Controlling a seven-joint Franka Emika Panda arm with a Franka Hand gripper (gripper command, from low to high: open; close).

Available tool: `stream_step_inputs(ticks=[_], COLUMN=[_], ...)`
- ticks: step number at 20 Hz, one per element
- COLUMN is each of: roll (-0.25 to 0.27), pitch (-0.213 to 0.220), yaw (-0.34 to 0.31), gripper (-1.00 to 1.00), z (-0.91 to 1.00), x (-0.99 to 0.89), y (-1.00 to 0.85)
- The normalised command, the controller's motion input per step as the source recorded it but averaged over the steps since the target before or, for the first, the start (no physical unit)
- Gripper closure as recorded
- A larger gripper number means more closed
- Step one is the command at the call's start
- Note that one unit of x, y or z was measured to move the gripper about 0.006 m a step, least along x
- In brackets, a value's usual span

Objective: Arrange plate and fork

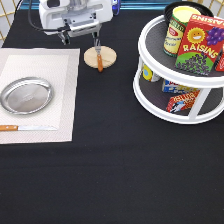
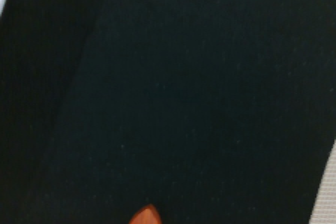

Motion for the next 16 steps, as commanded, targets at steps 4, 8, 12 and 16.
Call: stream_step_inputs(ticks=[4, 8, 12, 16], roll=[-0.046, -0.013, 0.002, 0.021], pitch=[-0.203, -0.096, 0.043, 0.076], yaw=[-0.073, -0.039, -0.020, -0.039], gripper=[-1.00, -1.00, -1.00, -1.00], z=[-0.32, -0.13, -0.07, -0.43], x=[-0.50, -0.30, 0.00, -0.28], y=[0.37, 0.32, 0.25, 0.06])
